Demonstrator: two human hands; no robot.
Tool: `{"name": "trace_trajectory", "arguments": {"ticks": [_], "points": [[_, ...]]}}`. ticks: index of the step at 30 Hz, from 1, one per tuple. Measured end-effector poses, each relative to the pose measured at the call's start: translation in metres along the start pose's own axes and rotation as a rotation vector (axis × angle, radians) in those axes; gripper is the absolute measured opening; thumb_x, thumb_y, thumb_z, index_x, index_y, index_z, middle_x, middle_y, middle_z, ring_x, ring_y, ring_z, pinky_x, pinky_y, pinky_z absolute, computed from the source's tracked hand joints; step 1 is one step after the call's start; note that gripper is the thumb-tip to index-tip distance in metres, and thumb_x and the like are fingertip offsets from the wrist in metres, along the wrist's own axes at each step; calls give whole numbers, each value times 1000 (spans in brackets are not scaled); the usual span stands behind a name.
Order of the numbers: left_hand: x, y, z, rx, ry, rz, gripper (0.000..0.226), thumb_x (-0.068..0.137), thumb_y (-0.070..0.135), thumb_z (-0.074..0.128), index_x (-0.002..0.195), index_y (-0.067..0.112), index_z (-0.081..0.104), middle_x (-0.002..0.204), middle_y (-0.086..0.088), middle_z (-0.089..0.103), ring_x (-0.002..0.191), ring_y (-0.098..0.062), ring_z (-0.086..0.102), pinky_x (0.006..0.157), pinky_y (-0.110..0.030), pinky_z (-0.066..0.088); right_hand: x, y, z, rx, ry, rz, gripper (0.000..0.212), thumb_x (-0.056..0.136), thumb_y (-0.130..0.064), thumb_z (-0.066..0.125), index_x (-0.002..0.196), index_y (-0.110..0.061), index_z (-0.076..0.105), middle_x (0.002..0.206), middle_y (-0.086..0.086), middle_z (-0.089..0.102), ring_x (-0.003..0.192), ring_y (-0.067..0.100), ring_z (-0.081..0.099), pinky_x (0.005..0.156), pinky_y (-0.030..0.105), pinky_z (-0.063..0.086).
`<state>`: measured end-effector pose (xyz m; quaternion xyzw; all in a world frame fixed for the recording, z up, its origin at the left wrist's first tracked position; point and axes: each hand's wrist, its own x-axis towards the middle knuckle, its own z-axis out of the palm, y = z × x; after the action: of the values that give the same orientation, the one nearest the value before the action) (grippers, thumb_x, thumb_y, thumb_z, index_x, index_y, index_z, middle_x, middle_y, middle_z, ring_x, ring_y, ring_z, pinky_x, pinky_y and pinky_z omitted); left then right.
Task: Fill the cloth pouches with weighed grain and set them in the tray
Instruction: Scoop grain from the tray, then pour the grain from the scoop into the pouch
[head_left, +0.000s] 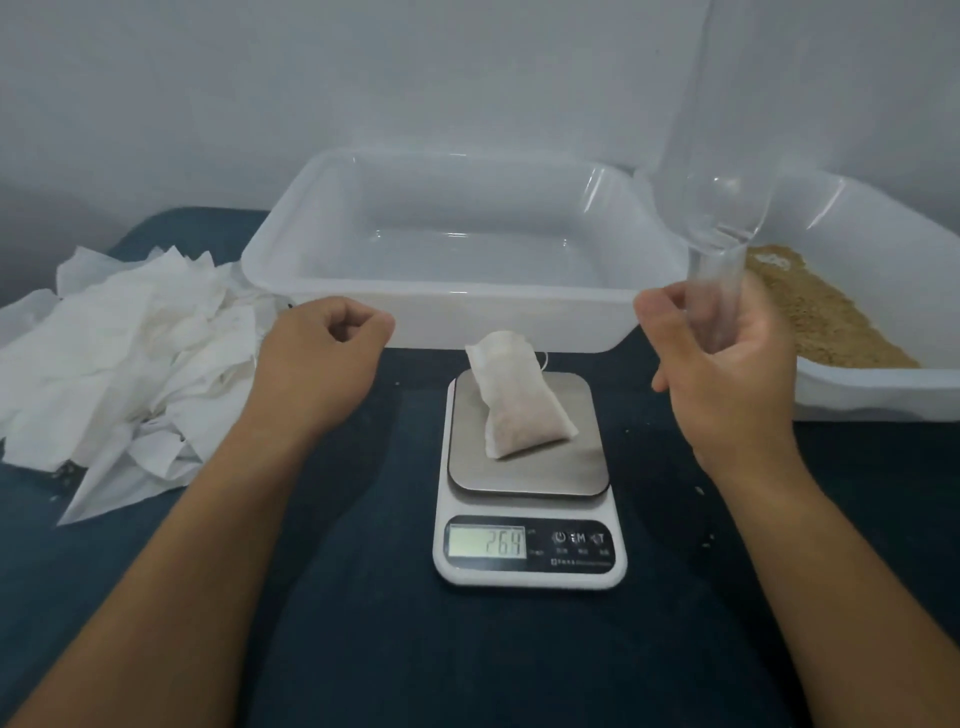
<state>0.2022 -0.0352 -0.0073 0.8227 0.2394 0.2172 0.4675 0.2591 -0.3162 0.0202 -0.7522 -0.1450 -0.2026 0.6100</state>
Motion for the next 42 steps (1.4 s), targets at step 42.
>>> {"name": "trace_trajectory", "arguments": {"ticks": [42], "points": [[-12,136,10,172,-373,605,19,89,39,67,103,51,65,97,29,63,79,-5,64,66,-8,47,3,-6,-19,-51,25,147,40,74,-69,66,81,-30,56,71,9,61,60,28,59,51,36,52]]}}
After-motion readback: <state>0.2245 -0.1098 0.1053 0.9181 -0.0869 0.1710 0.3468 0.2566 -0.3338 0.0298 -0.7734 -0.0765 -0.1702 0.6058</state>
